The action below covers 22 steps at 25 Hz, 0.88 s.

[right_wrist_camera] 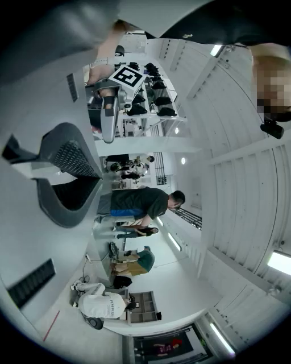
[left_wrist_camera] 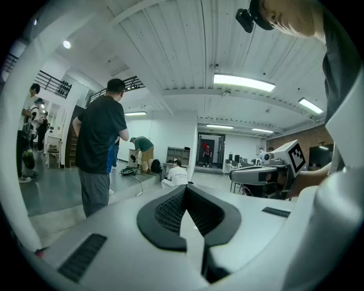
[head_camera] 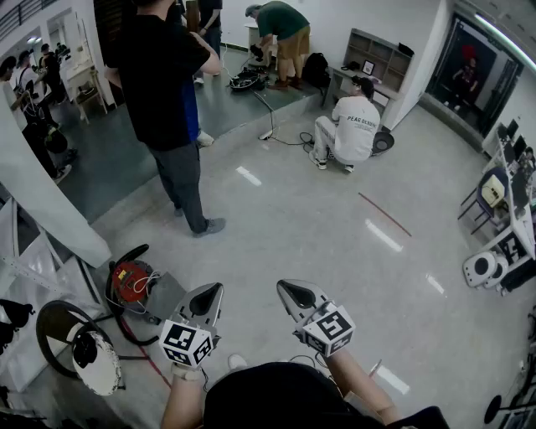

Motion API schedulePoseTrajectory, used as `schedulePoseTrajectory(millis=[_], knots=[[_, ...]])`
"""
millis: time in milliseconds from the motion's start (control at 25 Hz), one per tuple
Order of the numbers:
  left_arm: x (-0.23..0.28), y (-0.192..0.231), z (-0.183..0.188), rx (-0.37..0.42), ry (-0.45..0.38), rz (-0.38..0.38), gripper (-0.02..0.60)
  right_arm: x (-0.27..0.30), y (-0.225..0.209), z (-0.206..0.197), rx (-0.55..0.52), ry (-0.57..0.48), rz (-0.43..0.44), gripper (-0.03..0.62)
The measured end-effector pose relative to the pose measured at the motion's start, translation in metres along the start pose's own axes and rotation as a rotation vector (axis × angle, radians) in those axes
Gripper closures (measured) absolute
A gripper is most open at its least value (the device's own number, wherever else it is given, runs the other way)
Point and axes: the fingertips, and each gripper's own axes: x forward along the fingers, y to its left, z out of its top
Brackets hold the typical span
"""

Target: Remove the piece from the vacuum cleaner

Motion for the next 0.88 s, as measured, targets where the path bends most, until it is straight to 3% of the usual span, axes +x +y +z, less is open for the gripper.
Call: schedulePoseTrajectory(millis=[400, 880], knots=[[-0.009, 0.029, -0.003, -0.016, 0.002, 0.012, 0.565, 0.028, 0.01, 0.002, 0.013, 0.002, 0.005, 0.566], [-0.05, 0.105, -0.028, -0.069, 0.012, 0.065, 0.565, 0.089, 0.043, -0.011, 0.062, 0.015, 0.016, 0.566]])
